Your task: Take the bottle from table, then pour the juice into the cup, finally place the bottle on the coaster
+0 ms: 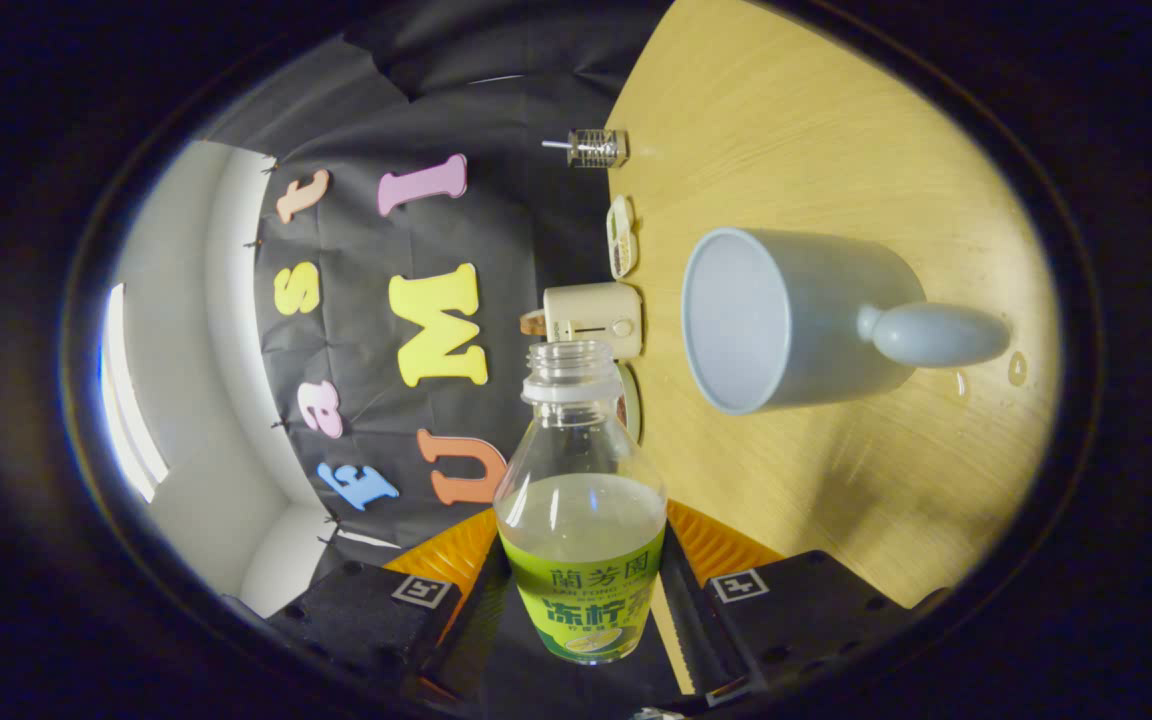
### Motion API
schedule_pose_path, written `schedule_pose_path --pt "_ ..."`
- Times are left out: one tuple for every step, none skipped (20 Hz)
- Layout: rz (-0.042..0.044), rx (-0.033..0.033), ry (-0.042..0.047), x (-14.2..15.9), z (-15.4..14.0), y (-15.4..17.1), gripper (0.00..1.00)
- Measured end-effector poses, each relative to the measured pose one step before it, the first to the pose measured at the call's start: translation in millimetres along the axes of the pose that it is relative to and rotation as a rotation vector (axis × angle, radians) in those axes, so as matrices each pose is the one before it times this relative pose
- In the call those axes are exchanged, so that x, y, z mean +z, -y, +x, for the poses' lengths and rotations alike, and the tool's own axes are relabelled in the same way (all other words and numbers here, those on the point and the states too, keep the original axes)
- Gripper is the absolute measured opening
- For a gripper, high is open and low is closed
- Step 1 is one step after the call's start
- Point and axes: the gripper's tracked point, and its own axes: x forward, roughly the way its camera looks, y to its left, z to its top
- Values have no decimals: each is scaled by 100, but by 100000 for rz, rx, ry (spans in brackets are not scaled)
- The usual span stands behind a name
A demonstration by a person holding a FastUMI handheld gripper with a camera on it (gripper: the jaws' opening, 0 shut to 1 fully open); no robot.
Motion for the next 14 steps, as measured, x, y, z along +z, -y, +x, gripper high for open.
schedule_pose_path --pt "1615 148 -268 -84 70 -31 79" --pt "988 263 -381 -94 -83 108 79" --pt "1011 36 -222 -2 95 61 79" --pt "1185 -121 -164 -1 -158 160 79" --pt "1426 -365 -411 -110 53 196 79" --pt "1308 -234 -503 -109 48 43 79" --pt "673 -391 -258 -74 57 161 79" --pt "798 -420 -137 -92 254 -34 79" --pt "981 -373 -499 -67 180 40 79" --pt "1152 -153 -822 -157 176 -14 79" --pt "1499 -177 -197 -160 101 -11 79" --pt "1572 27 9 89 -76 -8 79" --pt "1604 -61 445 72 -105 54 79" --pt "1203 -310 138 -87 106 -107 79"
